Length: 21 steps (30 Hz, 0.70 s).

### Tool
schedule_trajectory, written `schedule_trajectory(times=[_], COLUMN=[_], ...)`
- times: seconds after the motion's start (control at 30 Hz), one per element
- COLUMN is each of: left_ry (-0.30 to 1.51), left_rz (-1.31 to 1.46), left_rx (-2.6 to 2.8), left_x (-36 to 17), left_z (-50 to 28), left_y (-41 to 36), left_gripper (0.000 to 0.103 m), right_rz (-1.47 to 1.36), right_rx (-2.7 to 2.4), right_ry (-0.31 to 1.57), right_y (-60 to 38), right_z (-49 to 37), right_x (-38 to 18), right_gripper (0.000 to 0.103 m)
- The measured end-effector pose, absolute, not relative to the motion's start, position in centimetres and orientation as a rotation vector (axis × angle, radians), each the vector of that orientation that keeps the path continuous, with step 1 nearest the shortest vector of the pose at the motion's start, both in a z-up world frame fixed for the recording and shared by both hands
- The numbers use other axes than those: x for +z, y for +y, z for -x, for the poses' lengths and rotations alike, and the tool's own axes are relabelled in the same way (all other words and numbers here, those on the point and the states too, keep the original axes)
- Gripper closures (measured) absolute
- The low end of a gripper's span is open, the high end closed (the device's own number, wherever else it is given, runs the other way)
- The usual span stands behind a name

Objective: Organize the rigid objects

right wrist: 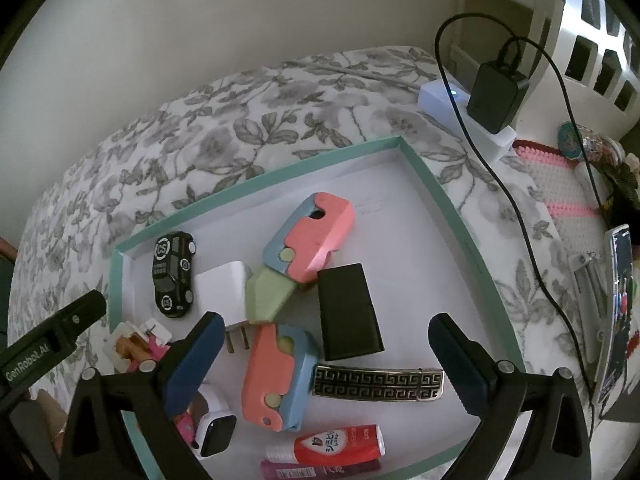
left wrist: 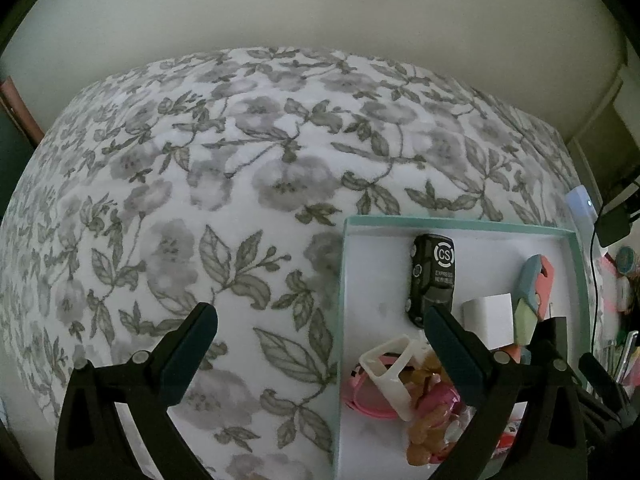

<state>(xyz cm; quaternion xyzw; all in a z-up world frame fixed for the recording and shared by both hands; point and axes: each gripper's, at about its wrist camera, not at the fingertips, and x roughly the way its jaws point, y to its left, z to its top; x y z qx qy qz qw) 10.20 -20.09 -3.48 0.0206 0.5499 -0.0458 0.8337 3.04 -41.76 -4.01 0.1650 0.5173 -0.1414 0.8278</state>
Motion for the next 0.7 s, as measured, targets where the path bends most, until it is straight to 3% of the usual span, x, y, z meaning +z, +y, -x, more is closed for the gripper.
schedule_trajectory(times=[0.7], left_ry=[1.126], left_rz=[-0.098], left_rx=[-0.151], left_x=[-1.6], left_z=[-7.9], left_y=[-18.7], left_gripper=[0.000], right_rz=[-0.347], right_rx=[-0.258], right_ry=[1.070], right_y=[-39.1], right_z=[-2.1], right_x=[-2.1], right_gripper=[0.000])
